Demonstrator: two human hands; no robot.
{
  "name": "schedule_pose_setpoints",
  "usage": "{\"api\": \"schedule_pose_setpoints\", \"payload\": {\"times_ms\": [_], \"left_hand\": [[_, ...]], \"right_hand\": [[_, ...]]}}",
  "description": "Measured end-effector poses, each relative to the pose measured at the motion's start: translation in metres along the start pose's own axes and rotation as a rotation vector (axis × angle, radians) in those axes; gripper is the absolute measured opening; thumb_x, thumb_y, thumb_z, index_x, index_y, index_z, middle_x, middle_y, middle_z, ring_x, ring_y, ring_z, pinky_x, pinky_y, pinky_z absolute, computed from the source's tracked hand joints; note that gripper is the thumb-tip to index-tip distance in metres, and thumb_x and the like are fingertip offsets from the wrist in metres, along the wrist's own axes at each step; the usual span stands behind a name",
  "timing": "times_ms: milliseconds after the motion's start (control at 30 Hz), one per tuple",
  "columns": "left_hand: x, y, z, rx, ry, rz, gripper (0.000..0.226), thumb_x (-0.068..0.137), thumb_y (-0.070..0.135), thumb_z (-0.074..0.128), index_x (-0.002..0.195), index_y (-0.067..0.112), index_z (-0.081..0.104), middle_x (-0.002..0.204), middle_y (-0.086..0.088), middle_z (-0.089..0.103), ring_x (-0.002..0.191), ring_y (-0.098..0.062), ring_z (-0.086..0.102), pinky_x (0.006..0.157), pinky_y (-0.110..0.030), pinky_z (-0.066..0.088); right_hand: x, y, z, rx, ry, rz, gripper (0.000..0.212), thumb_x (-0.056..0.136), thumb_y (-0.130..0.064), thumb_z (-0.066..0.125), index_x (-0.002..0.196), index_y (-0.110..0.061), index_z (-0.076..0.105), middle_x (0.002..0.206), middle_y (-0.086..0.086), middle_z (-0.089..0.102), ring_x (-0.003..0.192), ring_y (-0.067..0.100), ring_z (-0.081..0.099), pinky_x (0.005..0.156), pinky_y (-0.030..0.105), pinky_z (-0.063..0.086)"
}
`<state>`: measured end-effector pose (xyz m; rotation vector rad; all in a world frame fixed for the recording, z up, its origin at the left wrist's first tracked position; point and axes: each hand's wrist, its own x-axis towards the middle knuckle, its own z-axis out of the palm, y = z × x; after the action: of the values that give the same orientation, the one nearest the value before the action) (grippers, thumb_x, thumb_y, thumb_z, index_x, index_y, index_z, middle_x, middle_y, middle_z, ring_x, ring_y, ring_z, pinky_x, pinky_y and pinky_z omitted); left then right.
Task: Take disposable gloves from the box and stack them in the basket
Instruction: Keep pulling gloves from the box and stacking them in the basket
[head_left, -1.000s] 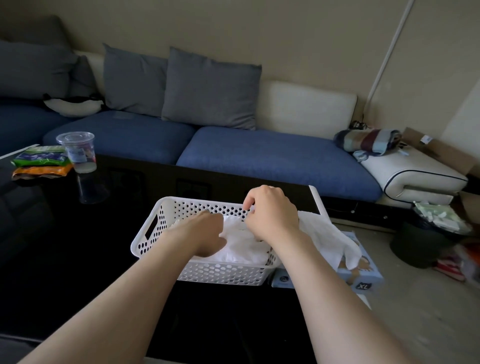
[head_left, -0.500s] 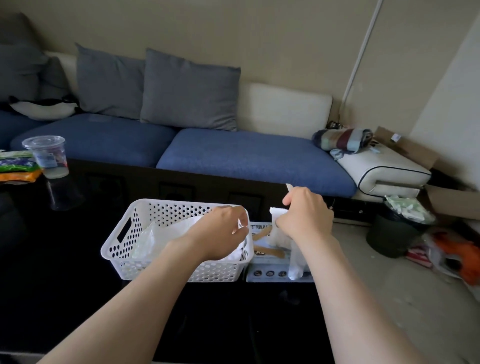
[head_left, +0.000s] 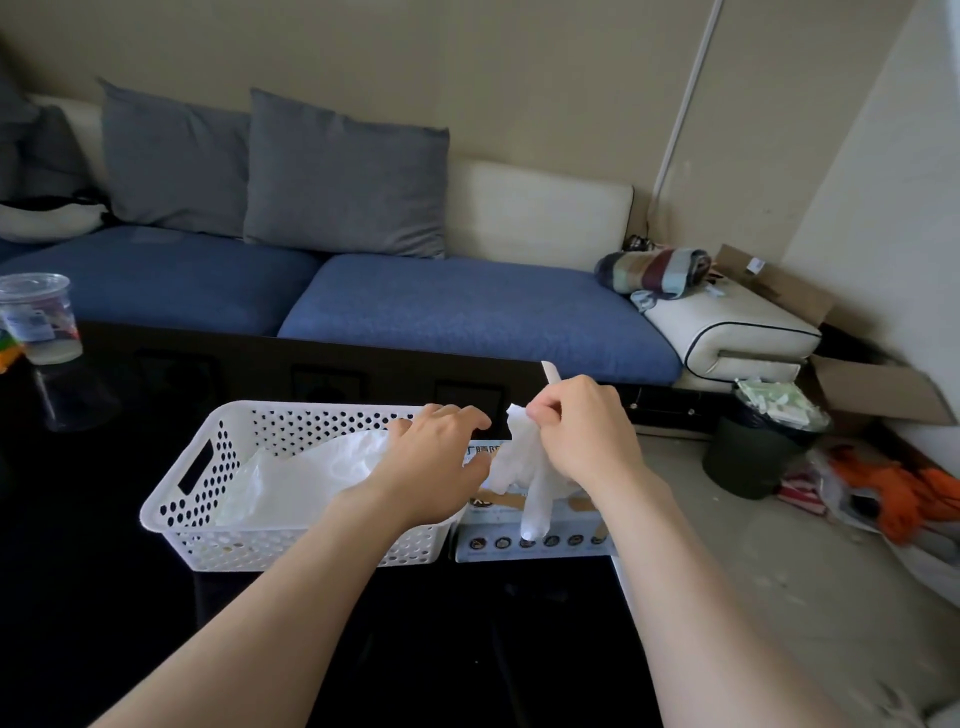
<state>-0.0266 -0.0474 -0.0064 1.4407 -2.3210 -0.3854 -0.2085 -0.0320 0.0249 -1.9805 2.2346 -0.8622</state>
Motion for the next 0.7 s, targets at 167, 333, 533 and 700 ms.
{"api": "schedule_pose_setpoints", "payload": {"times_ms": [167,333,533,700], "left_hand": [[0.002,0.006,0.003,-0.076,0.007,-0.020,0.042,0.108,0.029,0.048,0.149,0.033,0.047,0.151,0.011,0.052,0.147,-0.016,0.037,0.115,-0.051,0.024],[0.005,0.012,0.001,-0.192,0.013,0.000,0.038,0.109,0.026,0.048,0.143,0.043,0.048,0.141,0.019,0.060,0.136,-0.013,0.048,0.110,-0.052,0.028],[0.008,0.009,0.002,-0.308,-0.019,0.007,0.032,0.099,0.047,0.062,0.129,0.053,0.054,0.120,0.026,0.065,0.120,-0.009,0.058,0.108,-0.057,0.040],[0.006,0.007,-0.001,-0.345,-0.019,0.004,0.046,0.078,0.071,0.056,0.119,0.052,0.063,0.116,0.038,0.066,0.122,-0.006,0.059,0.108,-0.058,0.042]], "right_hand": [[-0.001,-0.001,-0.002,0.124,-0.038,0.020,0.044,0.113,-0.024,0.044,0.074,-0.006,0.054,0.075,0.009,0.057,0.068,0.021,0.052,0.059,0.035,0.039],[-0.001,0.005,-0.005,0.258,0.022,0.054,0.052,0.116,-0.034,0.040,0.071,-0.008,0.051,0.069,0.005,0.054,0.061,0.015,0.048,0.056,0.031,0.034],[0.000,0.003,-0.010,0.448,0.193,-0.048,0.055,0.111,-0.034,0.054,0.063,-0.011,0.041,0.054,-0.007,0.039,0.049,0.008,0.038,0.049,0.019,0.032],[0.002,-0.004,-0.014,0.622,0.346,-0.028,0.051,0.112,-0.031,0.051,0.066,-0.014,0.038,0.053,-0.011,0.036,0.053,0.007,0.032,0.052,0.021,0.028]]}}
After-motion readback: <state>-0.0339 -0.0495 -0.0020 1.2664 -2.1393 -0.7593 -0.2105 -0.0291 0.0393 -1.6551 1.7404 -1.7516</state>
